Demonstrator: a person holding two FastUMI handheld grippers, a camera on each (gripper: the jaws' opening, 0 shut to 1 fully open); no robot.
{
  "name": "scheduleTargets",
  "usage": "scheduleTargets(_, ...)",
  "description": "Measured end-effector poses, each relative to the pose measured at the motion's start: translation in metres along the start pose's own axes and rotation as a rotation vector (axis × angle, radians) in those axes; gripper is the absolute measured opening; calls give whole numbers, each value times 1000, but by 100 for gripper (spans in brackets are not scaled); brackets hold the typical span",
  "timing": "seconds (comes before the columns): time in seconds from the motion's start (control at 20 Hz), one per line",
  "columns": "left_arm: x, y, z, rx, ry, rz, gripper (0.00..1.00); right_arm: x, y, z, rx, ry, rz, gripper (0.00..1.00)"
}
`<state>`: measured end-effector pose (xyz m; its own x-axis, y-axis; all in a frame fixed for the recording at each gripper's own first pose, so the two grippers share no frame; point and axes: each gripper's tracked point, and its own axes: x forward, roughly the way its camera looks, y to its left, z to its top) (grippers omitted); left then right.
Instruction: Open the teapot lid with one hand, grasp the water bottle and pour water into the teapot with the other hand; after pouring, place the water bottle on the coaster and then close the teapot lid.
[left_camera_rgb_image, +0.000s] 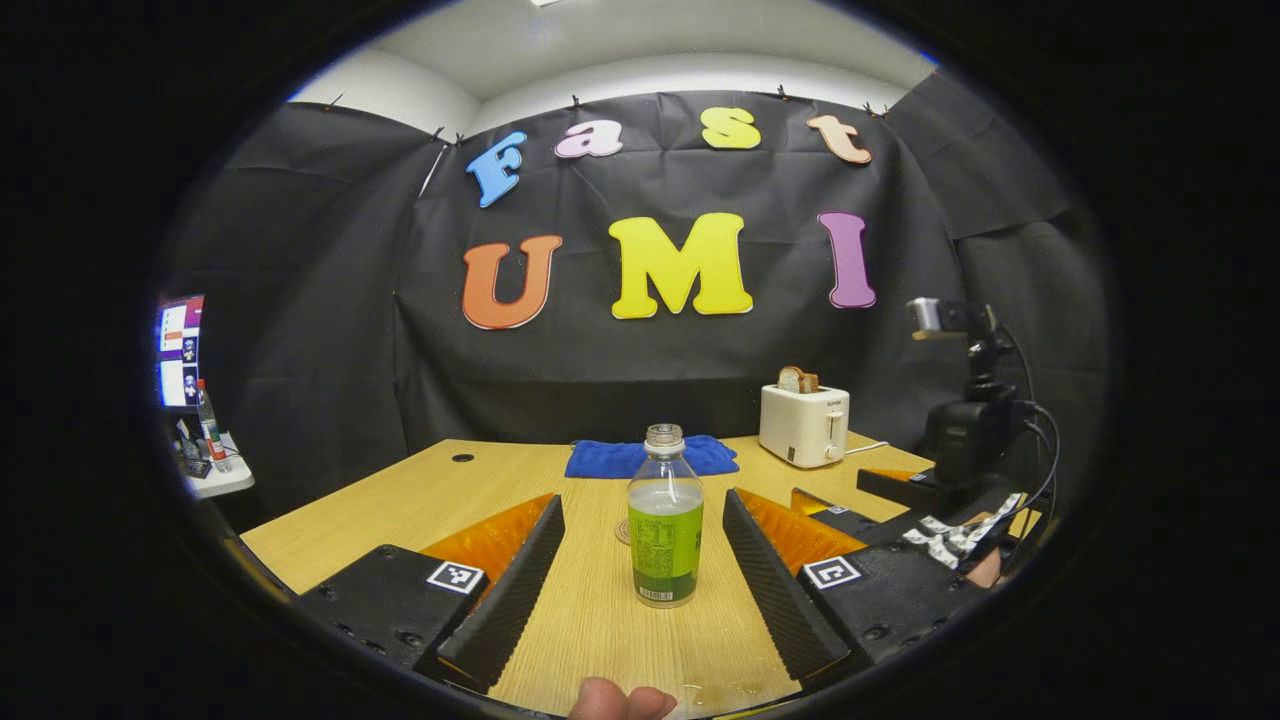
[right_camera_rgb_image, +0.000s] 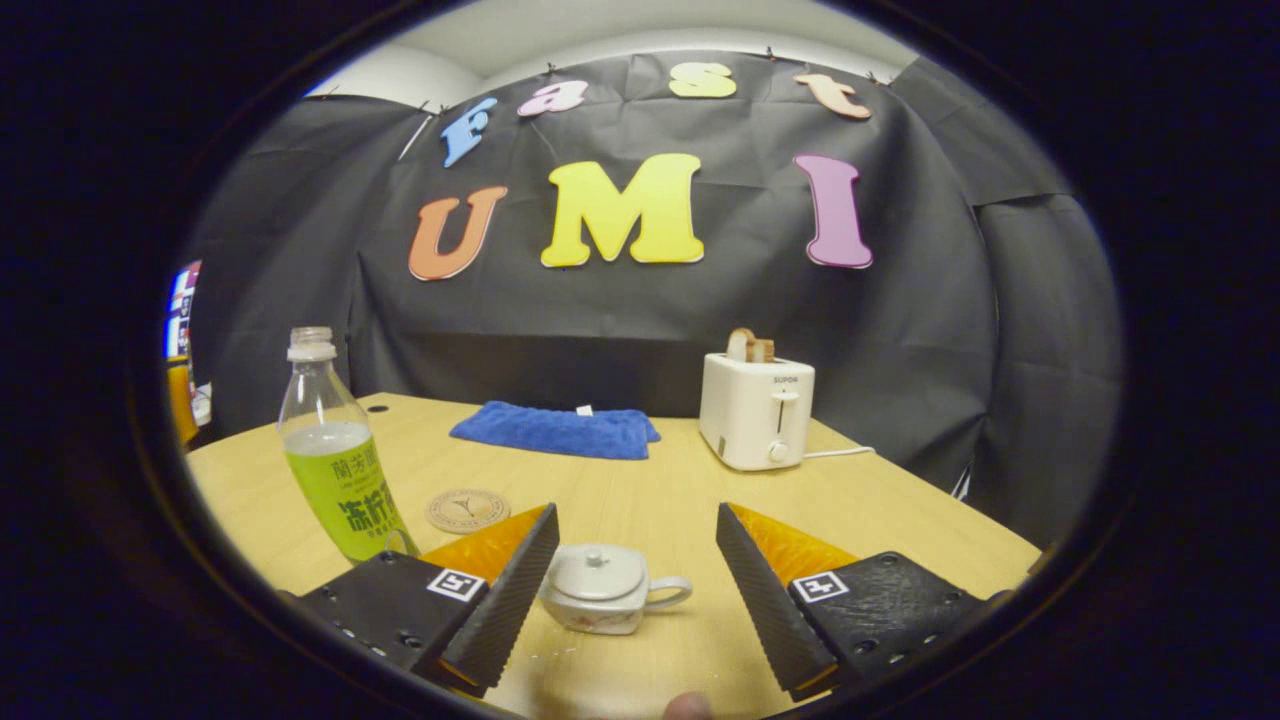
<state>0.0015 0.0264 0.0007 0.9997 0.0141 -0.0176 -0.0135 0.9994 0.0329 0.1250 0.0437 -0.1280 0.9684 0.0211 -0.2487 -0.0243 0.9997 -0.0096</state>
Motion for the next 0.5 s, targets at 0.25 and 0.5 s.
scheduleTargets(0.25, 1, 4, 1, -7, -1, 6, 100, 12, 9, -8, -2, 35, 10, 77)
scheduleTargets(0.5, 2, 5, 0, -6, 3, 9, 100, 18, 17, -12, -19, 57, 16, 45)
